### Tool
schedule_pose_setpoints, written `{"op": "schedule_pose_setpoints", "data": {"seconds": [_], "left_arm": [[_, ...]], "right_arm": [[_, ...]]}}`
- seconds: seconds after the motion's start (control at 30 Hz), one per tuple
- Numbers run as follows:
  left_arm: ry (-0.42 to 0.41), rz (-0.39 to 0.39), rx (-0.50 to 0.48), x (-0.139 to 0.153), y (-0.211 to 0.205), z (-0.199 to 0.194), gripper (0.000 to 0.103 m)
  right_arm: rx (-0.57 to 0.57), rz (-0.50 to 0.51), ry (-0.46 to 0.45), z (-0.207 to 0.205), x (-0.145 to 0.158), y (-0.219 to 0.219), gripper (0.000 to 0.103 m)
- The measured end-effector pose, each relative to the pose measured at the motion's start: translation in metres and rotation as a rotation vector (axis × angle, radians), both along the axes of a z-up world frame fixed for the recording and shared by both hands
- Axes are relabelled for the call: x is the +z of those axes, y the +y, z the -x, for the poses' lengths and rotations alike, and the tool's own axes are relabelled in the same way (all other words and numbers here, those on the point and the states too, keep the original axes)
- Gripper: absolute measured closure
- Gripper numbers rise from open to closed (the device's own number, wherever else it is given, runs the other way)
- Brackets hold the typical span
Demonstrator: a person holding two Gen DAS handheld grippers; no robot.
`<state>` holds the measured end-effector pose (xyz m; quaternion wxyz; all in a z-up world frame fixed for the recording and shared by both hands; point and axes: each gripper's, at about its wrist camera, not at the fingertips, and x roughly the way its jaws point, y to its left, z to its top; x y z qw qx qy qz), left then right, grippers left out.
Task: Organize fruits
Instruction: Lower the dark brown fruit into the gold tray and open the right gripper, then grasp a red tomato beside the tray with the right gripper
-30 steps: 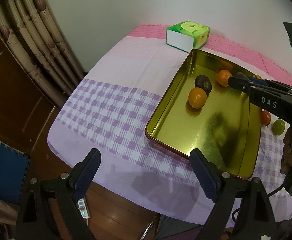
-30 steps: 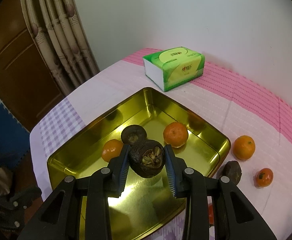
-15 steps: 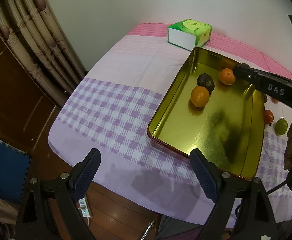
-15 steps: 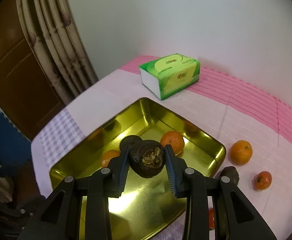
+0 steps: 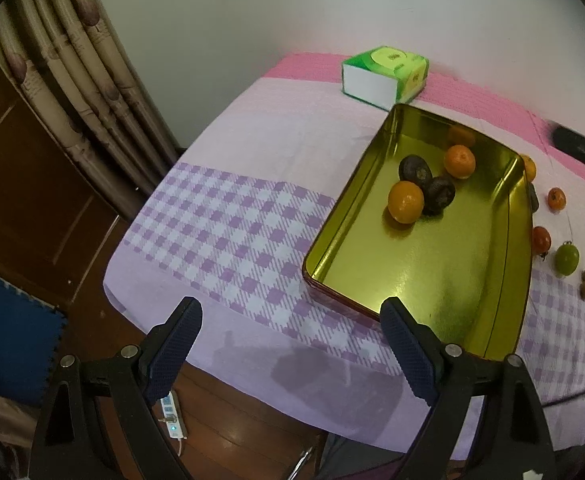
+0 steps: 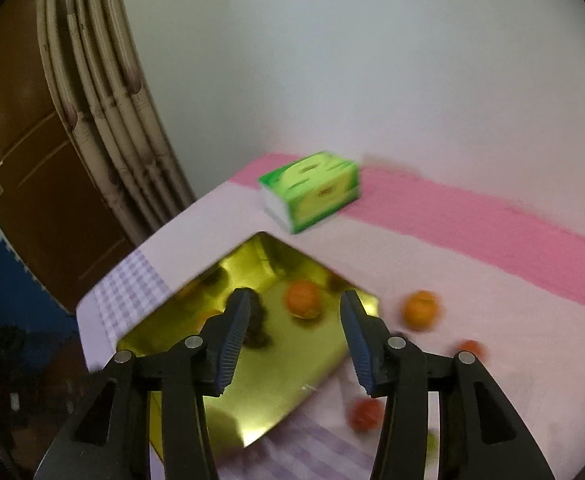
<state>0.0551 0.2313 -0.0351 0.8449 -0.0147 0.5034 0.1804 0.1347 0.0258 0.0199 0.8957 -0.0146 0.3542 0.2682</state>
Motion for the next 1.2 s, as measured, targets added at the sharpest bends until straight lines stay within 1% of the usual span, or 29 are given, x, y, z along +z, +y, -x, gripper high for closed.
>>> {"op": "schedule_pose_setpoints", "data": {"seconds": [0.07, 0.17, 0.27, 0.4, 0.5, 0.57, 0.67, 0.8, 0.9, 0.93, 0.97, 1.0, 1.03, 1.1, 1.17, 1.2], "left_arm": [[-0.011, -0.002, 0.007, 0.003, 0.0, 0.001, 0.014], [-0.021, -0.007, 0.015, 0.005, -0.001, 0.002, 0.014], [-0.029, -0.009, 0.018, 0.007, -0.004, 0.003, 0.014], [-0.032, -0.037, 0.019, 0.007, -0.01, 0.004, 0.014], [-0.045, -0.052, 0.016, 0.009, -0.013, 0.005, 0.014], [-0.051, -0.059, 0.013, 0.011, -0.015, 0.005, 0.014], [-0.044, -0.065, 0.008, 0.009, -0.015, 0.004, 0.014], [-0.042, -0.056, 0.014, 0.008, -0.011, 0.003, 0.014], [-0.037, -0.054, 0.018, 0.007, -0.009, 0.001, 0.014], [-0.035, -0.055, 0.017, 0.006, -0.009, 0.001, 0.014], [-0.035, -0.056, 0.016, 0.006, -0.009, 0.001, 0.014], [-0.033, -0.06, 0.014, 0.005, -0.009, 0.0, 0.014], [-0.031, -0.065, 0.012, 0.004, -0.01, 0.0, 0.014], [-0.03, -0.082, 0.008, 0.003, -0.012, 0.0, 0.014], [-0.032, -0.1, 0.004, 0.002, -0.014, 0.0, 0.014], [-0.034, -0.108, 0.0, 0.002, -0.016, 0.0, 0.014]], "right_arm": [[-0.002, 0.031, -0.011, 0.017, 0.001, -0.025, 0.055], [-0.013, 0.075, 0.012, 0.045, -0.009, -0.063, 0.055], [-0.009, 0.09, 0.051, 0.058, -0.023, -0.078, 0.055], [0.044, 0.112, 0.063, 0.06, -0.036, -0.068, 0.055], [0.146, 0.131, 0.051, 0.051, -0.039, -0.043, 0.055], [0.176, 0.181, 0.046, 0.041, -0.044, -0.028, 0.055], [0.209, 0.228, 0.057, 0.025, -0.054, -0.01, 0.055], [0.252, 0.306, 0.095, 0.005, -0.071, 0.009, 0.055], [0.256, 0.332, 0.132, -0.009, -0.085, 0.017, 0.055], [0.258, 0.336, 0.143, -0.013, -0.089, 0.019, 0.059], [0.25, 0.345, 0.144, -0.017, -0.093, 0.021, 0.065], [0.244, 0.349, 0.159, -0.021, -0.095, 0.022, 0.073], [0.231, 0.34, 0.168, -0.024, -0.096, 0.021, 0.072], [0.195, 0.345, 0.149, -0.024, -0.092, 0.016, 0.072], [0.14, 0.283, 0.125, -0.021, -0.078, -0.002, 0.073], [0.089, 0.238, 0.111, -0.018, -0.069, -0.02, 0.073]]}}
